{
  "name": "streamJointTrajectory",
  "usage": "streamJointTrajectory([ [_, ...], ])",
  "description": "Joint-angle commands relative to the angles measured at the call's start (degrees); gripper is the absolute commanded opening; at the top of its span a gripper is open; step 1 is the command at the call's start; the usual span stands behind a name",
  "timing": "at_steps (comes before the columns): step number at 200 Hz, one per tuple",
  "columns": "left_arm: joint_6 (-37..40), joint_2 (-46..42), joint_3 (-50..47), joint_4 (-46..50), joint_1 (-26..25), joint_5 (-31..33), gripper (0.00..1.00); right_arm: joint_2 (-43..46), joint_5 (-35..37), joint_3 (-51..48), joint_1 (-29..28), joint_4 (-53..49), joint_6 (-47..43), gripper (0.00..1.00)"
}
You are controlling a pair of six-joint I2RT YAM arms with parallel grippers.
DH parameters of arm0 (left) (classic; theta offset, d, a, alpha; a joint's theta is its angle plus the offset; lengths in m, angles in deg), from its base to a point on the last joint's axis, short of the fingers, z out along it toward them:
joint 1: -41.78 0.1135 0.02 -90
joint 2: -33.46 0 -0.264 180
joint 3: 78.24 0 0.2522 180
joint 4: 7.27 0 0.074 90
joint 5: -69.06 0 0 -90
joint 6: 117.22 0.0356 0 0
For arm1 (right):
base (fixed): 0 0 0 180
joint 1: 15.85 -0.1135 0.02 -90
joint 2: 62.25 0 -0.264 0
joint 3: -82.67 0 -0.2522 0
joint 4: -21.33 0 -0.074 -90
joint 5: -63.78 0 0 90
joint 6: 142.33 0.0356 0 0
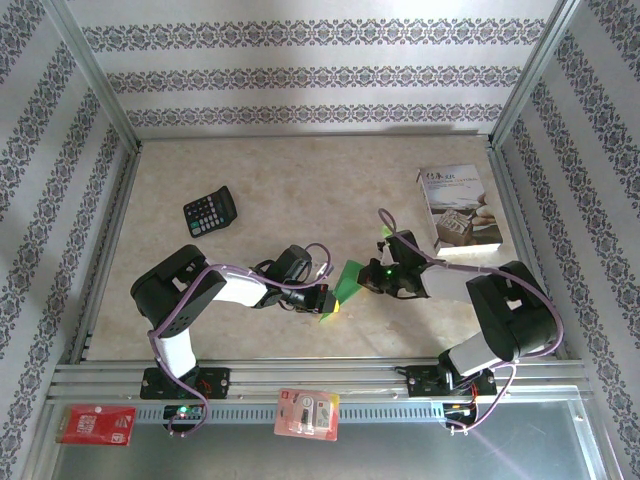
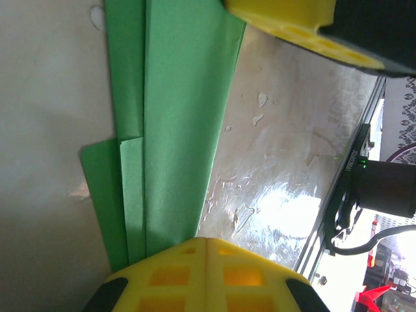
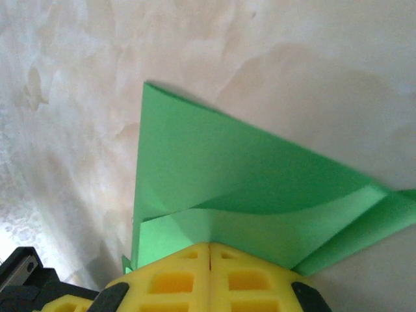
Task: Fold a paper plane with a square sheet of paper (pick it up from the middle)
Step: Fold the wing for the fifth time at the center of the table.
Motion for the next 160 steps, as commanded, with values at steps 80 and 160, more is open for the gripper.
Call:
streamJointTrajectory([
  [80, 2.4, 2.8, -3.4, 10.5, -0.1, 5.1, 0.0, -4.9, 13.0, 2.2, 8.9, -1.9, 2.9, 0.02],
  [160, 2.7, 0.4, -1.4, 12.3, -0.1, 4.2, 0.0, -8.4, 8.8, 4.6, 10.2, 0.6, 4.2, 0.03],
])
